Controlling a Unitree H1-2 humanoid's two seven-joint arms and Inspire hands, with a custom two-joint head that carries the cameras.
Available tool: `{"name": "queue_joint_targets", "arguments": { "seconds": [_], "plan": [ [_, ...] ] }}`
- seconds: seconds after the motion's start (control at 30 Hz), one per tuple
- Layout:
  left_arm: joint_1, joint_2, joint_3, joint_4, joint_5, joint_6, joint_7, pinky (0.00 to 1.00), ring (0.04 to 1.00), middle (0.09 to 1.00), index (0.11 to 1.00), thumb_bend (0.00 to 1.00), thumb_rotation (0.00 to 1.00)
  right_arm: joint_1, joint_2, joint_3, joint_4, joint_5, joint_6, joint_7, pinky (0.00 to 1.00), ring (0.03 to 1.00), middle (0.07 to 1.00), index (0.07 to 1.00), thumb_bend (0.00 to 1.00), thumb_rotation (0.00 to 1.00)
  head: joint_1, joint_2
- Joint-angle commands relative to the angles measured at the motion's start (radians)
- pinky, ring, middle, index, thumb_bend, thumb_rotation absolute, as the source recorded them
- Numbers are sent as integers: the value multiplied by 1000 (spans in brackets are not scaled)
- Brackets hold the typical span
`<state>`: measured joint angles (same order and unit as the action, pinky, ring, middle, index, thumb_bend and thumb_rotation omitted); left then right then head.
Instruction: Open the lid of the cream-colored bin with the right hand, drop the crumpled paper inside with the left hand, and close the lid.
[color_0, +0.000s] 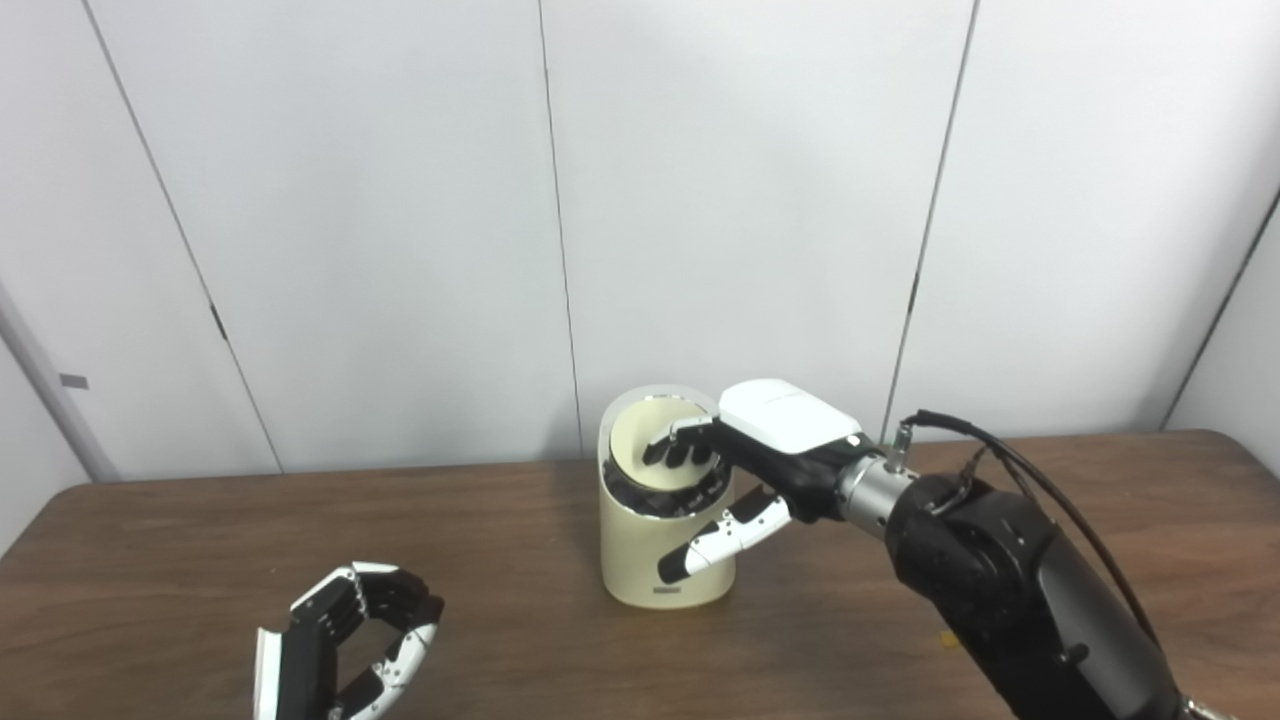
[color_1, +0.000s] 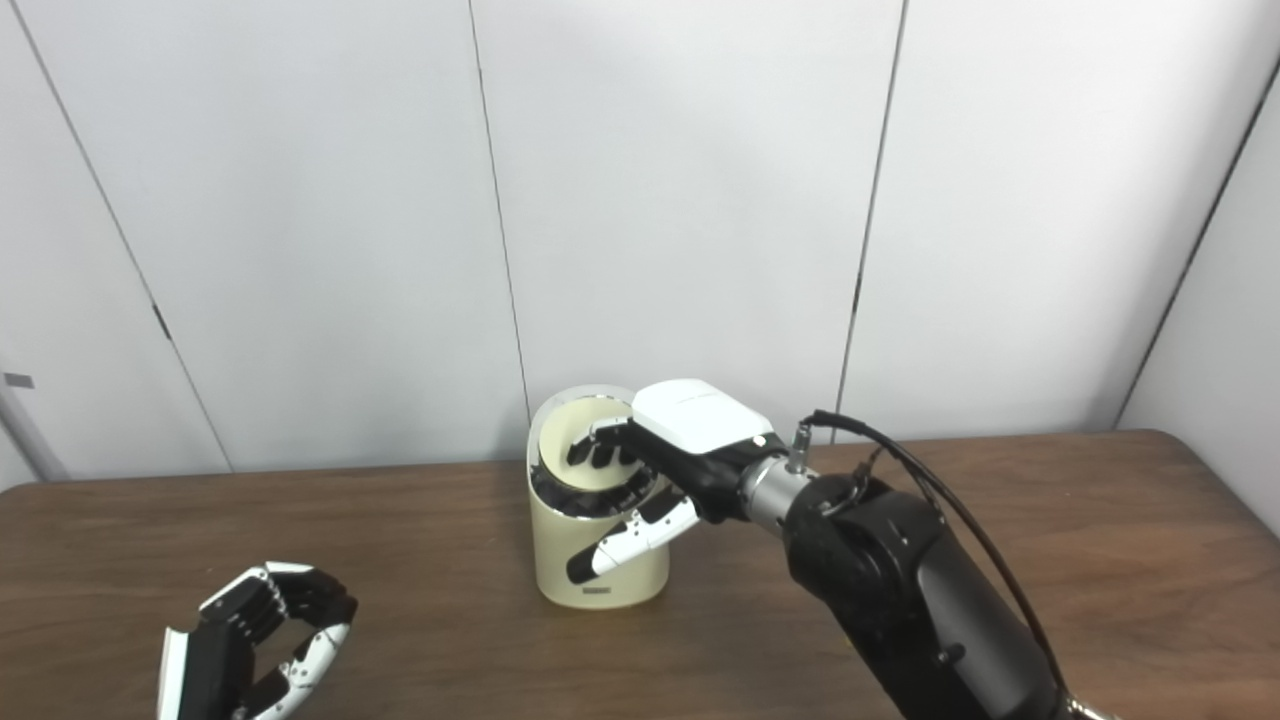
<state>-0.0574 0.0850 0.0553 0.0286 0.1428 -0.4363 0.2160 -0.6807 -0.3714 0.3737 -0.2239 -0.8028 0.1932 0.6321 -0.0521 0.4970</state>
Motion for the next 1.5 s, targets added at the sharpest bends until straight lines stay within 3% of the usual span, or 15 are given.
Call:
{"name": "queue_joint_targets", "arguments": {
  "seconds": [0.0, 0.37, 0.77, 0.93, 1.1, 1.47],
  "plan": [
    [13, -6, -2, -9, 15, -19, -8, 404, 477, 509, 484, 489, 83, -48, -2, 9, -5, -9, 3, 25, 612, 719, 750, 765, 930, 747, -3, 2],
    [12, -14, 7, -6, 5, -22, -23, 408, 479, 510, 485, 489, 83, -131, 1, 112, 16, -133, 14, 202, 624, 735, 756, 763, 972, 786, -7, 3],
    [13, -12, 13, -9, 4, -21, -33, 408, 479, 508, 485, 489, 84, -139, 14, 134, 62, -171, 21, 234, 598, 711, 736, 746, 960, 801, -10, 4],
    [10, -10, 15, 1, 14, -28, -28, 408, 477, 508, 485, 489, 84, -134, 20, 116, 43, -164, 41, 230, 593, 722, 742, 749, 966, 796, -13, 2],
    [7, -12, 17, 3, 12, -21, -29, 402, 475, 506, 484, 489, 83, -151, 16, 88, -7, -147, 63, 259, 633, 737, 754, 774, 930, 790, -14, -5],
    [6, -11, 17, 8, 10, -20, -34, 417, 484, 510, 484, 490, 83, -198, 14, 23, -92, -155, 104, 311, 709, 789, 796, 793, 957, 792, -23, -11]
  ]
}}
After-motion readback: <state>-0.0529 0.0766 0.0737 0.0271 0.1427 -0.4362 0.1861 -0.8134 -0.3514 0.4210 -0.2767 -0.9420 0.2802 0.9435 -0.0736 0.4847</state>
